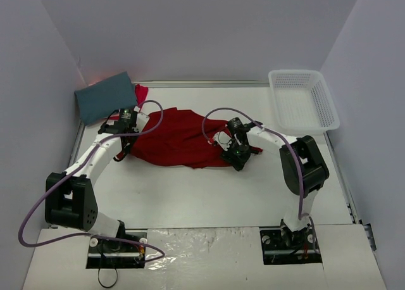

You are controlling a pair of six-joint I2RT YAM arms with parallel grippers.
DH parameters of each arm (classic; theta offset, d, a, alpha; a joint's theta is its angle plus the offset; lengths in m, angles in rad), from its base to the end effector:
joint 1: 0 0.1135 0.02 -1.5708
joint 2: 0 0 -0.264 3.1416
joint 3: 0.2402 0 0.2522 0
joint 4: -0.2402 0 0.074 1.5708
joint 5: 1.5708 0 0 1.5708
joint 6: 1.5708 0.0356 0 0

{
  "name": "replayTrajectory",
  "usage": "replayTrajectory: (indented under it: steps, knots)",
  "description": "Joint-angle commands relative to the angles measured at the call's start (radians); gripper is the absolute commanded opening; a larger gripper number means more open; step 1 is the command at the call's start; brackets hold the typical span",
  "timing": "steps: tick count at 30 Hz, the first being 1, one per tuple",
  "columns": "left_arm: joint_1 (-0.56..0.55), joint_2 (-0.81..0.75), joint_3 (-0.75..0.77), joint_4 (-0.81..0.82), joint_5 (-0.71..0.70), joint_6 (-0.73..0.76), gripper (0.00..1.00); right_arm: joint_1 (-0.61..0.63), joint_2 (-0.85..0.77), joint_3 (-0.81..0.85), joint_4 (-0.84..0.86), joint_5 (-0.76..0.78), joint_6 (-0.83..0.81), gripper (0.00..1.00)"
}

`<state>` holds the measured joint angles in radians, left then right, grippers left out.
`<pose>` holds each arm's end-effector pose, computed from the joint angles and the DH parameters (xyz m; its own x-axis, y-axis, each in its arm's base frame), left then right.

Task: Fold and stack the t-shirts
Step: Flatten out the tshirt

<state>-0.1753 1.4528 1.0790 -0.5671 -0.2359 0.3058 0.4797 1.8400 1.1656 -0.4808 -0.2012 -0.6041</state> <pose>0.2997 -0.0446 0.2543 -0.7485 0.4299 -0.5049 0.2720 0.8934 0.3574 0.3187 0.1738 0.1623 -0.3705 -0.8201 -0.4361 -0.8921 0.4449 -0.0789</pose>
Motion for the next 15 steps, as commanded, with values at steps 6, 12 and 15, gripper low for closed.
replayTrajectory:
  steps: [6,12,15]
  knots:
    - [0.005,-0.048,-0.004,0.009,0.001,0.003,0.02,0.007,0.005,0.000,-0.027,0.029,0.006,0.16]
    - [0.005,-0.072,0.009,-0.002,0.000,0.015,0.02,0.002,-0.125,-0.017,-0.051,0.040,0.010,0.00]
    - [0.005,-0.103,0.035,-0.037,0.033,0.032,0.02,-0.018,-0.218,0.000,-0.107,0.043,-0.005,0.00]
